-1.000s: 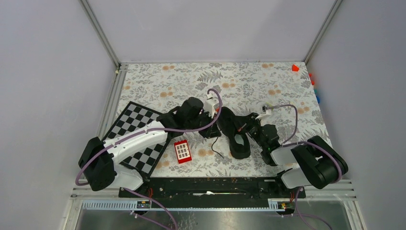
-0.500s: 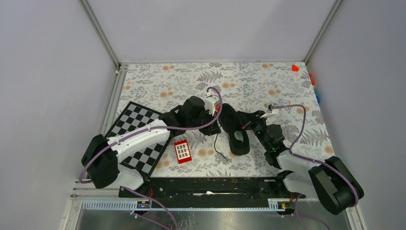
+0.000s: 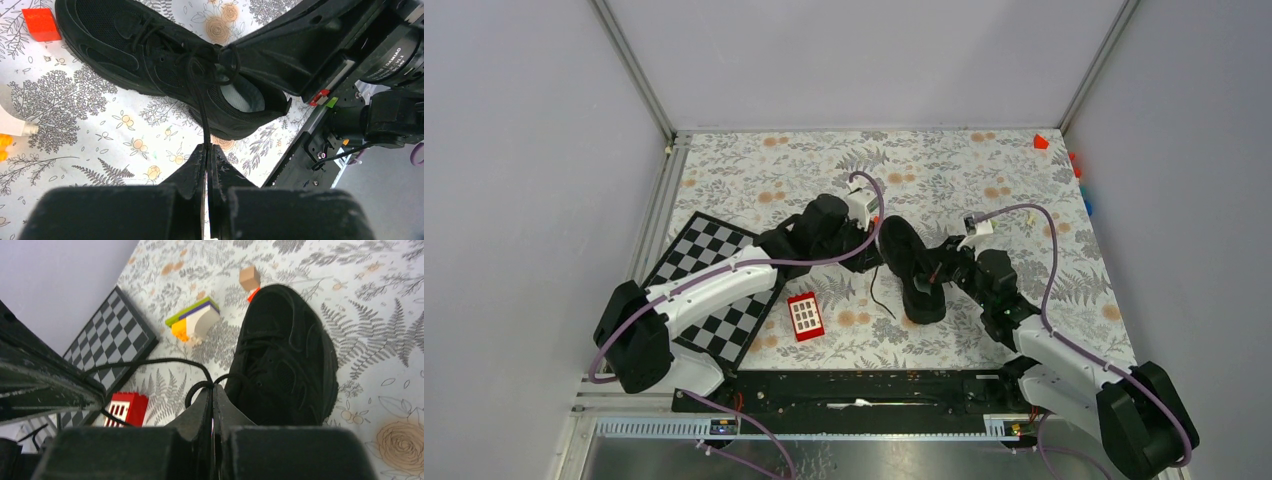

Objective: Tie the shoes
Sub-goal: Cross the shoelace with the shoelace.

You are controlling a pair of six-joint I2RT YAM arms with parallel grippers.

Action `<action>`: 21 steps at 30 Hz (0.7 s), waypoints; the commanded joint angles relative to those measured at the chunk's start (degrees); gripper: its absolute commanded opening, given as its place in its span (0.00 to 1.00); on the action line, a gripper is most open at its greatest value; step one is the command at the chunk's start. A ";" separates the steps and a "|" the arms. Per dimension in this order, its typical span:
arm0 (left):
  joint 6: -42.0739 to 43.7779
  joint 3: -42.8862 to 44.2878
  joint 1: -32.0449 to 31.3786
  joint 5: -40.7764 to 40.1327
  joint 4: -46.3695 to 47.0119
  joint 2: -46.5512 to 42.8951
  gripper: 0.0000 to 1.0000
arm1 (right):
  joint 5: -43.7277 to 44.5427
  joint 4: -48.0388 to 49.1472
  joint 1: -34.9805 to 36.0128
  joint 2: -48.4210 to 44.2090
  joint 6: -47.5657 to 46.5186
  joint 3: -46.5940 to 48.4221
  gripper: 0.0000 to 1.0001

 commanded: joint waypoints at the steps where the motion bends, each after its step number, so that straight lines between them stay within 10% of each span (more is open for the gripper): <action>1: -0.35 3.18 0.28 -1.40 3.90 -0.57 0.00 | -4.45 -7.25 0.03 0.18 -3.09 3.20 0.00; 21: 0.64 3.17 -0.43 4.57 6.03 -5.45 0.00 | -0.46 -17.45 0.03 14.79 -7.14 14.73 0.00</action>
